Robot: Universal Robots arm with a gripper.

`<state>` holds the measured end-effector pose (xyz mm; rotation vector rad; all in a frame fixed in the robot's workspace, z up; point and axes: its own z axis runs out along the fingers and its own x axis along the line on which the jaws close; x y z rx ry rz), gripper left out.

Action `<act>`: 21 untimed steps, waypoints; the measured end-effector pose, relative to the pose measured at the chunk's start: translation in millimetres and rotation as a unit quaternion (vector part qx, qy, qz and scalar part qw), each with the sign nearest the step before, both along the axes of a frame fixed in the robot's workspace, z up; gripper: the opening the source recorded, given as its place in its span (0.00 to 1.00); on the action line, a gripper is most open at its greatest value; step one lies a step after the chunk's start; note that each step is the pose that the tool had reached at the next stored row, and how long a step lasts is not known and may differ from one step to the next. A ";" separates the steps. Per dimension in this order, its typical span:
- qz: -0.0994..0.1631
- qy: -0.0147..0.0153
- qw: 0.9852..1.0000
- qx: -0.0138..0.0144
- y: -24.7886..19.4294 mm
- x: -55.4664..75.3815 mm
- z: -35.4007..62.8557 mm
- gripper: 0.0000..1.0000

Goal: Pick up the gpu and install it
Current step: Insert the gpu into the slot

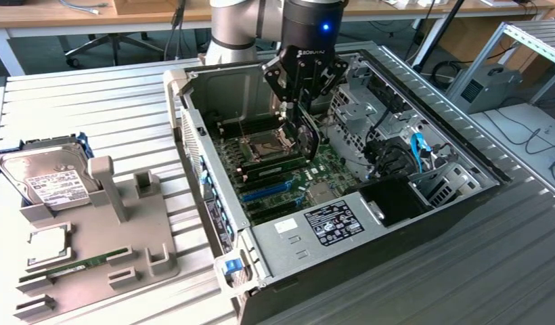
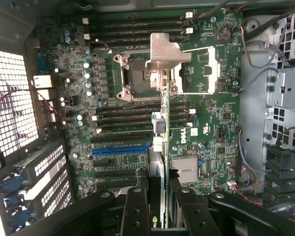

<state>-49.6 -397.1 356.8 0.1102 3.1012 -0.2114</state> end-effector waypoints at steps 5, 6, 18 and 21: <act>0.011 0.000 1.000 0.000 0.0 0.0 0.0 0.26; 0.013 0.000 1.000 0.000 0.0 0.0 0.0 0.26; 0.022 0.000 0.999 0.045 -0.1 0.0 0.0 0.26; 0.032 0.000 0.998 0.045 -0.1 0.0 0.0 0.26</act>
